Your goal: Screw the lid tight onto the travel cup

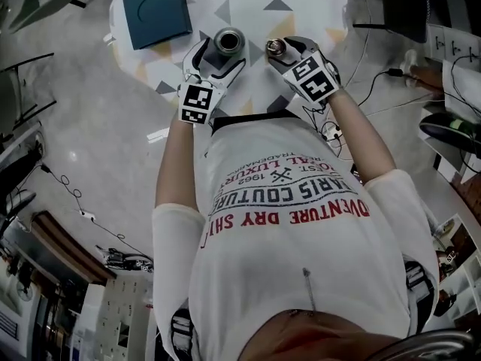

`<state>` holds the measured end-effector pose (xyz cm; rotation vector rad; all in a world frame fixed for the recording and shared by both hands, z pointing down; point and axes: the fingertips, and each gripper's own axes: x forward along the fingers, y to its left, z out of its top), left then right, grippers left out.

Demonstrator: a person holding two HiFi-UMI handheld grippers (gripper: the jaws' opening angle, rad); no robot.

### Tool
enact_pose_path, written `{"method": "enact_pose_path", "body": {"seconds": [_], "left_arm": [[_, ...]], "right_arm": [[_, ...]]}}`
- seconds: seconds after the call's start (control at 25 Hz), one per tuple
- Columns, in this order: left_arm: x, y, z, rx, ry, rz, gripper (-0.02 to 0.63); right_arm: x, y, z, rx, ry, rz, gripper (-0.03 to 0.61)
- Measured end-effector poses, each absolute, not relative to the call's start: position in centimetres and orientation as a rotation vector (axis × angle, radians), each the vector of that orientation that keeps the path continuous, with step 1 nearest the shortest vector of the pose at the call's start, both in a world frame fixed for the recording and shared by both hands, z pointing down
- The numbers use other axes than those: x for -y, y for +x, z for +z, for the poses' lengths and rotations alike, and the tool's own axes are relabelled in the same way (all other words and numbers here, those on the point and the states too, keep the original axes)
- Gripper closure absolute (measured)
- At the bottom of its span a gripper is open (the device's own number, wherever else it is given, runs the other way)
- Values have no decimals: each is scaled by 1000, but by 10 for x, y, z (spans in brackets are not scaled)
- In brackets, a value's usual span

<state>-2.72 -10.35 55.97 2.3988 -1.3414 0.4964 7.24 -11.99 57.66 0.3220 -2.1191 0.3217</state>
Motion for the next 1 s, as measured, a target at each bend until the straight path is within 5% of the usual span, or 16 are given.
{"method": "enact_pose_path", "body": {"seconds": [1.0], "left_arm": [[125,-14,572,1129,2566,555,235]], "right_arm": [[128,61,560,2076,181,219,341]]}}
